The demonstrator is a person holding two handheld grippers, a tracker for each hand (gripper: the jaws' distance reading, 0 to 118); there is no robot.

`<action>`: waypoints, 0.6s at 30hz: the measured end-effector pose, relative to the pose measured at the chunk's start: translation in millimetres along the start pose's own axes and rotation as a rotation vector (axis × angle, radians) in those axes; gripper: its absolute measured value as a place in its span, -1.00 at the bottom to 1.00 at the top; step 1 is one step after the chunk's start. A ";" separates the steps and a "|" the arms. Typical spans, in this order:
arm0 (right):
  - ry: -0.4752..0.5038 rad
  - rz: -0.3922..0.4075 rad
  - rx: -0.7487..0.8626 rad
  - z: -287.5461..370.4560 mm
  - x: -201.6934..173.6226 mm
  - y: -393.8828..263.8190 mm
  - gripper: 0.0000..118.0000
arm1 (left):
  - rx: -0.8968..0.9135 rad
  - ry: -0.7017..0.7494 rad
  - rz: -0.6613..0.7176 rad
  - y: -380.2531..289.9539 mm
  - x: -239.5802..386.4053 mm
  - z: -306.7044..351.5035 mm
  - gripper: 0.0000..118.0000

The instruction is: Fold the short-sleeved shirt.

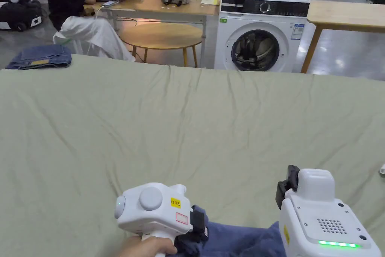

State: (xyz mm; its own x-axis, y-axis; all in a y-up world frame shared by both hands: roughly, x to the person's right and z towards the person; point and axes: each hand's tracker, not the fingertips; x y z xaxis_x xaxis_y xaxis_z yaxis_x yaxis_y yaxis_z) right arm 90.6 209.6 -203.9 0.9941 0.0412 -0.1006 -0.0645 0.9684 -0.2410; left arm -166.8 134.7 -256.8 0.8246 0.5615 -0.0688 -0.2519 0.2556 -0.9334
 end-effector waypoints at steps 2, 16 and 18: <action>0.001 -0.002 -0.005 0.6 2.6 -0.6 -1.00 | -0.004 0.019 -0.010 -5.5 5.9 -3.5 -0.72; -0.004 0.003 -0.009 3.5 9.1 -2.9 -1.00 | 0.115 -0.183 -0.012 10.1 -8.0 71.7 -0.73; -0.004 0.001 -0.012 3.5 9.7 -3.8 -1.00 | 0.139 -0.163 -0.009 12.8 -14.4 72.9 -0.74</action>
State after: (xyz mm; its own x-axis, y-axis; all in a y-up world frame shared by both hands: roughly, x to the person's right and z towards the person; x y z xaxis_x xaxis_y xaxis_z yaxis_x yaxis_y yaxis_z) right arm 100.7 207.2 -200.6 0.9944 0.0430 -0.0965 -0.0662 0.9654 -0.2522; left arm -218.8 187.2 -242.1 0.7374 0.6755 0.0073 -0.3216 0.3606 -0.8755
